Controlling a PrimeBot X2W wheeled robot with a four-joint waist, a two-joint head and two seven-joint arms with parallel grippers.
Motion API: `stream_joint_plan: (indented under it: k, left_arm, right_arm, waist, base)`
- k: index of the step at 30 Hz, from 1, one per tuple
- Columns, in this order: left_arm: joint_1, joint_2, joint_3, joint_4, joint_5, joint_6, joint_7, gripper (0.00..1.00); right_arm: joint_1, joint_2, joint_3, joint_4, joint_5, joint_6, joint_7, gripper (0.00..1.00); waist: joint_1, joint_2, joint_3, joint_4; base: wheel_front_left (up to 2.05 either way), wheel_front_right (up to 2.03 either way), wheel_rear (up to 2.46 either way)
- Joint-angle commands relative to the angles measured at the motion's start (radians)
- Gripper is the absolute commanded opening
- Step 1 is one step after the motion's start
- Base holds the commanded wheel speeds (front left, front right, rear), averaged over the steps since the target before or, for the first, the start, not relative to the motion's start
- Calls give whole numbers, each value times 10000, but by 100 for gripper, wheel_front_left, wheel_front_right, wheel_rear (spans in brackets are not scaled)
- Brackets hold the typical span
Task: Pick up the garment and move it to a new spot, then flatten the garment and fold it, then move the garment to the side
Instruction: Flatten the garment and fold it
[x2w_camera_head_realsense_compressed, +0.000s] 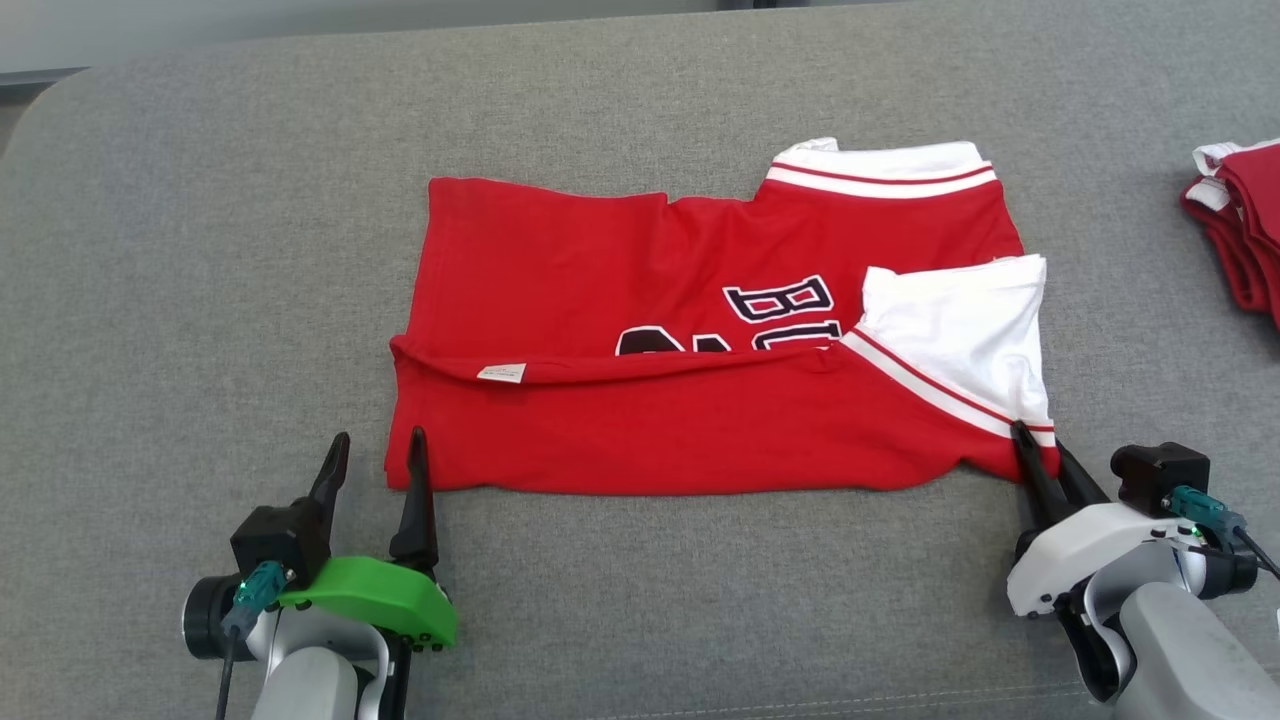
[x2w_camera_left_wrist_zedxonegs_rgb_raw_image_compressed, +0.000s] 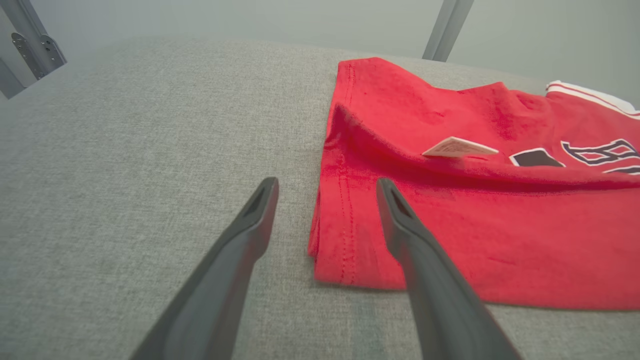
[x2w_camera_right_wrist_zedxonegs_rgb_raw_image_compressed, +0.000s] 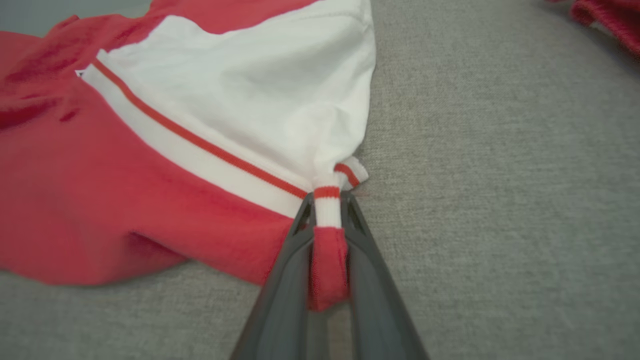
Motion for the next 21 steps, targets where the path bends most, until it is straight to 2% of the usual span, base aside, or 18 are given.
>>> stream_joint_plan:
  k: [1,6,17,18,19,20,21]
  left_arm:
    - [-38,48,-15,92,-148,-84,2,100]
    - [-271,49,-135,628,-472,-252,2,100]
    - [-891,48,7,1817,-835,-263,8,100]
    - [-931,48,-8,1951,-820,-255,11,72]
    - [-950,46,-24,2033,-756,-268,13,5]
    - [-928,43,-31,2074,-747,-295,13,0]
    - [-874,42,-41,2101,-777,-333,14,0]
  right_arm:
    - [31,-179,-88,85,0,-48,154,0]
    - [-78,-266,-241,-438,-93,-45,99,0]
    - [-215,-217,130,-1102,-30,-36,89,0]
    - [-221,-219,161,-1127,-16,-36,89,0]
    - [-227,-222,188,-1140,6,-36,89,0]
    - [-226,-223,208,-1144,36,-36,89,0]
    - [-216,-229,231,-1148,60,-36,89,0]
  waist:
    - [0,0,8,-29]
    - [0,0,137,-174]
    - [0,0,373,-540]
    - [0,0,370,-562]
    - [0,0,362,-581]
    - [0,0,347,-594]
    - [0,0,315,-599]
  base:
    - [0,0,0]
    - [0,0,0]
    - [0,0,0]
    - [0,0,0]
    - [0,0,0]
    - [0,0,0]
    - [0,0,0]
